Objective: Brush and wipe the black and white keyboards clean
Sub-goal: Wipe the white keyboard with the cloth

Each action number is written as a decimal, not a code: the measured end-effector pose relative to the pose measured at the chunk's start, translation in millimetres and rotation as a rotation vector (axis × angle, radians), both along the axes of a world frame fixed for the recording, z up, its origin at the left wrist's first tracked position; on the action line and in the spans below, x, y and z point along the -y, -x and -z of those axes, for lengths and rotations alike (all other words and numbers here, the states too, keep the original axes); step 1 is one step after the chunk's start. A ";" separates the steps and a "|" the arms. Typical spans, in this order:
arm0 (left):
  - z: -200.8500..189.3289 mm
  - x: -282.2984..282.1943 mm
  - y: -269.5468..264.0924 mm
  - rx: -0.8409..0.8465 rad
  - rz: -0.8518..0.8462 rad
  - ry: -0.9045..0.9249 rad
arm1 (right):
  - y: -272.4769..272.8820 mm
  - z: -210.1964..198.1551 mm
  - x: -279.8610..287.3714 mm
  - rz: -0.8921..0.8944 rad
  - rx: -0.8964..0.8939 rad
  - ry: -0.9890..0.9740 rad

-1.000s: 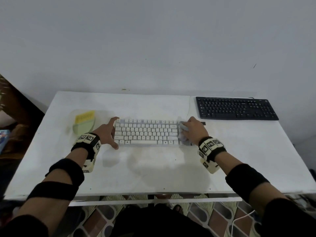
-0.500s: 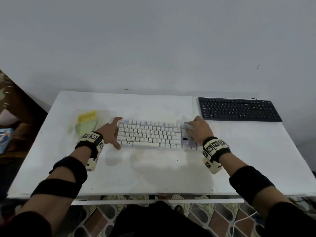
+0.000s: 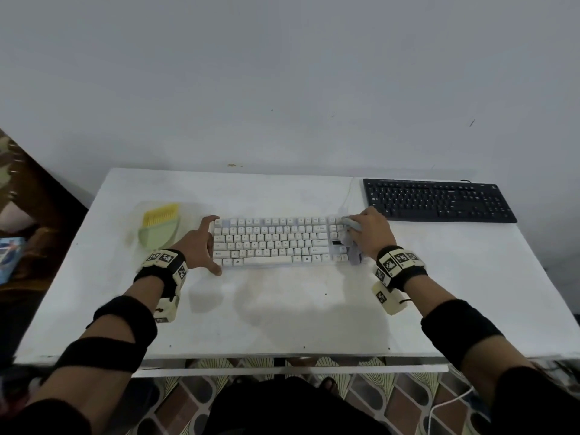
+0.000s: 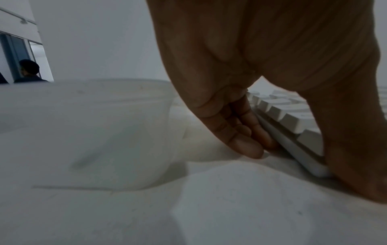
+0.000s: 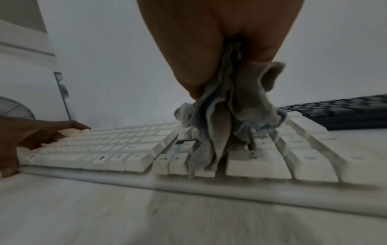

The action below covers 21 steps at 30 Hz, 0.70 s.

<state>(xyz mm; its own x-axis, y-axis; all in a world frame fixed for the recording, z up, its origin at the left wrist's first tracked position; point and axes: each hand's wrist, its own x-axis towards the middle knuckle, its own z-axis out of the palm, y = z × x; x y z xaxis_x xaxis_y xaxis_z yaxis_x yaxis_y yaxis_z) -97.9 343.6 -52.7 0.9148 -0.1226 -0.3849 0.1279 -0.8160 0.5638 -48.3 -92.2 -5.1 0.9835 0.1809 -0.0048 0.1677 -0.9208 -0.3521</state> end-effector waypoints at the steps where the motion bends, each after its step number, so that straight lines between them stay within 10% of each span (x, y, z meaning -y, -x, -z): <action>1: -0.2 0.7 0.3 0.002 -0.001 0.000 | -0.5 0.5 -2.4 -0.008 0.008 0.019; 6: -1.3 2.0 -0.7 -0.008 -0.007 -0.013 | -3.6 -2.5 -14.5 -0.004 0.188 0.046; 13: -1.8 2.6 -0.9 -0.020 -0.017 -0.015 | 10.9 3.1 -15.7 -0.309 -0.143 0.712; 21: -1.5 2.5 0.1 -0.016 -0.021 -0.019 | 1.8 -14.3 -10.3 -0.163 0.090 0.404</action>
<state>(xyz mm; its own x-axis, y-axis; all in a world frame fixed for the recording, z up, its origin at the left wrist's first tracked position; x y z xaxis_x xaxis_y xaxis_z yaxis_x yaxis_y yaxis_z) -98.0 341.1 -51.2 0.9106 -0.0959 -0.4020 0.1541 -0.8237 0.5457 -50.1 -81.9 9.2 0.9420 0.3348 -0.0224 0.3356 -0.9405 0.0533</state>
